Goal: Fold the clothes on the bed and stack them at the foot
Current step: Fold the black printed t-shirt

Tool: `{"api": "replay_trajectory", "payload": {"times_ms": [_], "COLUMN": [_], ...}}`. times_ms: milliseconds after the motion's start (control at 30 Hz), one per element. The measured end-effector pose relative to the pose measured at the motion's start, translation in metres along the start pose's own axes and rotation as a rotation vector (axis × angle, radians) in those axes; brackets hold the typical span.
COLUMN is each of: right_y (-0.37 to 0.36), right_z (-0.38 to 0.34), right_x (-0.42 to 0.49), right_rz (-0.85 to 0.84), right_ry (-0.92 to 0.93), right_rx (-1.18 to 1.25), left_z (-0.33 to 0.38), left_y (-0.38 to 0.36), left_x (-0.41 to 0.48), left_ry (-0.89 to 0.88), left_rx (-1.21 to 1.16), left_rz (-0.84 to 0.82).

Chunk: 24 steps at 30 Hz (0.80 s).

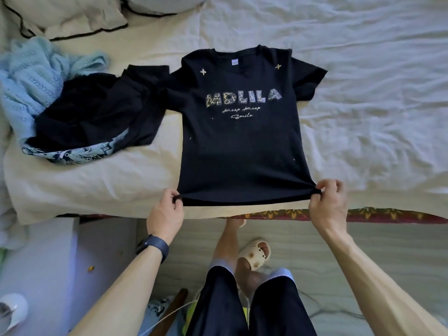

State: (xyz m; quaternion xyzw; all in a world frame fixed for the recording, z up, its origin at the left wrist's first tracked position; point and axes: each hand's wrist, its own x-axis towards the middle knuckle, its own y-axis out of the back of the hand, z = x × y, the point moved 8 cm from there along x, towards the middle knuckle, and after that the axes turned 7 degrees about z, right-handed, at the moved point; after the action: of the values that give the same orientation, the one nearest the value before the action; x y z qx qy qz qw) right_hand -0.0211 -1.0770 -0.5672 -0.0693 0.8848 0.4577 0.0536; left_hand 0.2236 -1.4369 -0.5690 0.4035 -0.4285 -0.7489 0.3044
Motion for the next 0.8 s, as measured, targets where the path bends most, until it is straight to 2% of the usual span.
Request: {"api": "replay_trajectory", "payload": {"times_ms": [100,233,433,533,600,667,800], "right_y": [-0.013,-0.028,-0.023,-0.029,-0.027,-0.020,-0.024], "right_z": [0.007,0.016,-0.011,0.001,-0.002,-0.021,-0.087], "right_x": [0.001,0.002,-0.011,-0.017,-0.014,-0.002,0.041], "right_rz": [-0.005,-0.141,-0.142,-0.315,-0.375,-0.310,-0.135], "right_ry": [-0.082,-0.200,0.125,0.072,0.034,0.056,0.230], "right_rx": [0.022,0.021,-0.156,-0.396,-0.463,-0.469,-0.401], "left_z": [0.002,0.002,0.002,0.005,0.021,0.055,0.150], "left_y": [-0.012,-0.018,-0.012,-0.017,-0.012,-0.003,-0.006], "left_x": [0.001,0.004,0.002,0.005,0.013,0.025,0.062], "left_ry": [0.024,0.008,-0.078,-0.067,-0.068,-0.138,-0.443], "left_rx": [0.017,0.012,0.141,0.310,0.347,0.294,0.187], "left_rz": [-0.015,-0.018,-0.021,-0.134,-0.094,0.009,0.108]}}
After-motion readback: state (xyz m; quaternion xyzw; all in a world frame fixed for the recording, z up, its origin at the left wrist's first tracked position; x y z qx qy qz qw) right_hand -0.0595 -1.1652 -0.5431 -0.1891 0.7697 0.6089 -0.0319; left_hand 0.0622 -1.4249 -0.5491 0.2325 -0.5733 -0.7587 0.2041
